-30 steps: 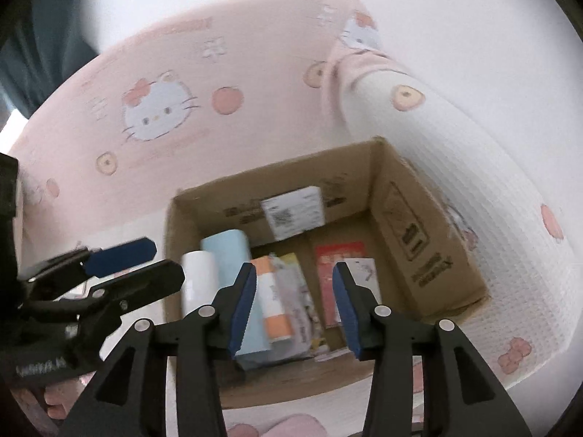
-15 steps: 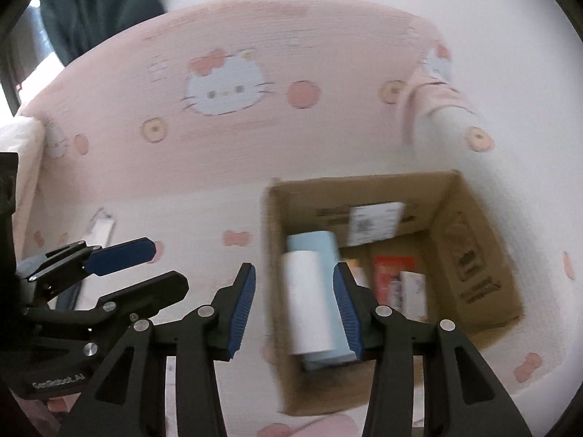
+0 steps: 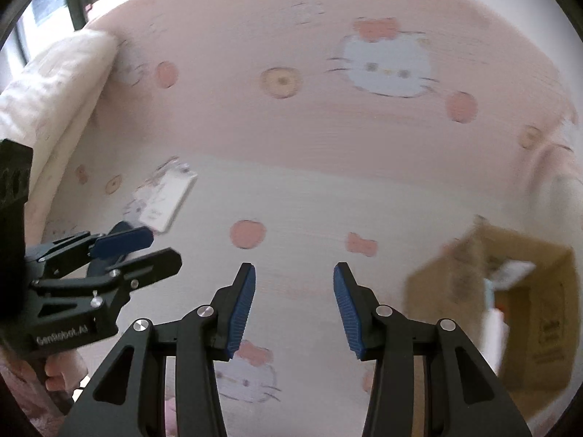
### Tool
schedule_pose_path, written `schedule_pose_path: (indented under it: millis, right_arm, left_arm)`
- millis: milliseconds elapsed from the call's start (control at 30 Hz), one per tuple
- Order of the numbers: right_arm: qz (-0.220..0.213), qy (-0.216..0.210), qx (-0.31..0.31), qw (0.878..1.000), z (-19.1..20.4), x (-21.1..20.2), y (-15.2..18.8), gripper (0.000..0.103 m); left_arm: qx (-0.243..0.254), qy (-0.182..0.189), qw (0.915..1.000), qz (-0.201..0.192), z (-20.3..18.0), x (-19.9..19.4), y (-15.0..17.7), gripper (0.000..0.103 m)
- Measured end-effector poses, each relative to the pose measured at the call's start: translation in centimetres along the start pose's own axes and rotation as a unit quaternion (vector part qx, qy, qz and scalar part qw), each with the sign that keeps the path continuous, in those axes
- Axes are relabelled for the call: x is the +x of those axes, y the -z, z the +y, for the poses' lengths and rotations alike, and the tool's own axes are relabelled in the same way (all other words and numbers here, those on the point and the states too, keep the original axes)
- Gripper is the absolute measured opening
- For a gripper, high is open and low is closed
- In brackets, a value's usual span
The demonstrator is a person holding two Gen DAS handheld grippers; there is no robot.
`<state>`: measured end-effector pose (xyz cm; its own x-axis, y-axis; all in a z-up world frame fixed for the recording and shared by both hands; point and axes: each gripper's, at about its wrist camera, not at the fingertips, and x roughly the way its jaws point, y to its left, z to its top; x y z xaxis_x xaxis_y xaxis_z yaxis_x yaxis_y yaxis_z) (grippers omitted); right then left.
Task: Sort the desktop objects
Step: 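Move the left gripper back over the spiral notepad on the bed, then lower the left gripper onto the spiral notepad and close on it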
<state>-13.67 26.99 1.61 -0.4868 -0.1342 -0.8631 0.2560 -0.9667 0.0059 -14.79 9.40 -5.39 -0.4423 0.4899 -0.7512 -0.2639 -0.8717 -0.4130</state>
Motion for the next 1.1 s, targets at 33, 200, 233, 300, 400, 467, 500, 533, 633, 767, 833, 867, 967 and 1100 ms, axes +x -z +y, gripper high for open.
schedule_pose_path:
  millis: [33, 200, 233, 300, 400, 467, 500, 533, 633, 767, 833, 867, 967, 1100]
  right_arm:
    - [0.002, -0.006, -0.009, 1.0, 0.7, 0.6, -0.4, 0.042]
    - [0.018, -0.039, -0.035, 0.998, 3.2, 3.6, -1.7, 0.042]
    - [0.022, -0.046, -0.037, 0.998, 3.5, 4.3, -1.9, 0.042]
    - [0.033, -0.065, -0.036, 0.997, 4.0, 6.1, -2.3, 0.042]
    - [0.051, -0.089, -0.029, 0.994, 4.3, 8.5, -2.9, 0.042]
    - [0.06, -0.096, -0.026, 0.993, 4.5, 9.8, -3.1, 0.042]
    - [0.064, -0.098, -0.026, 0.993, 4.6, 10.4, -3.2, 0.042]
    - [0.067, -0.101, -0.028, 0.992, 4.8, 11.0, -3.3, 0.042]
    - [0.077, -0.112, -0.033, 0.99, 5.5, 12.7, -3.7, 0.042]
    - [0.084, -0.136, -0.032, 0.987, 6.5, 14.9, -4.3, 0.042]
    - [0.088, -0.144, -0.03, 0.985, 7.2, 16.1, -4.6, 0.042]
    - [0.091, -0.148, -0.03, 0.984, 7.6, 16.7, -4.8, 0.042]
    - [0.094, -0.166, -0.024, 0.981, 8.6, 18.2, -5.3, 0.042]
    - [0.085, -0.187, -0.046, 0.978, 10.4, 19.9, -5.5, 0.05]
  left_arm:
    - [-0.004, -0.005, 1.0, -0.001, 0.7, -0.1, 0.0, 0.056]
    - [-0.029, -0.038, 0.9988, -0.003, 4.5, 0.1, 0.2, 0.056]
    - [-0.034, -0.044, 0.9985, -0.005, 5.2, 0.1, 0.3, 0.056]
    - [-0.049, -0.062, 0.9968, -0.006, 7.2, 0.2, 0.4, 0.056]
    - [-0.072, -0.082, 0.994, -0.004, 9.7, 0.7, 0.4, 0.056]
    - [-0.088, -0.092, 0.9918, -0.001, 11.3, 0.9, 0.3, 0.056]
    - [-0.095, -0.095, 0.9909, -0.001, 12.0, 1.0, 0.3, 0.056]
    - [-0.102, -0.1, 0.9898, -0.002, 12.8, 1.2, 0.2, 0.056]
    - [-0.119, -0.111, 0.9866, 0.0, 14.9, 1.5, 0.2, 0.056]
    - [-0.143, -0.11, 0.9837, 0.007, 17.5, 2.4, 0.1, 0.056]
    - [-0.146, -0.118, 0.9821, 0.012, 18.6, 3.1, -0.2, 0.056]
    - [-0.148, -0.122, 0.9814, 0.014, 19.2, 3.4, -0.4, 0.056]
    - [-0.15, -0.124, 0.9808, 0.013, 20.5, 4.2, -0.6, 0.056]
    - [-0.158, -0.123, 0.9796, 0.021, 21.7, 5.5, -0.9, 0.056]
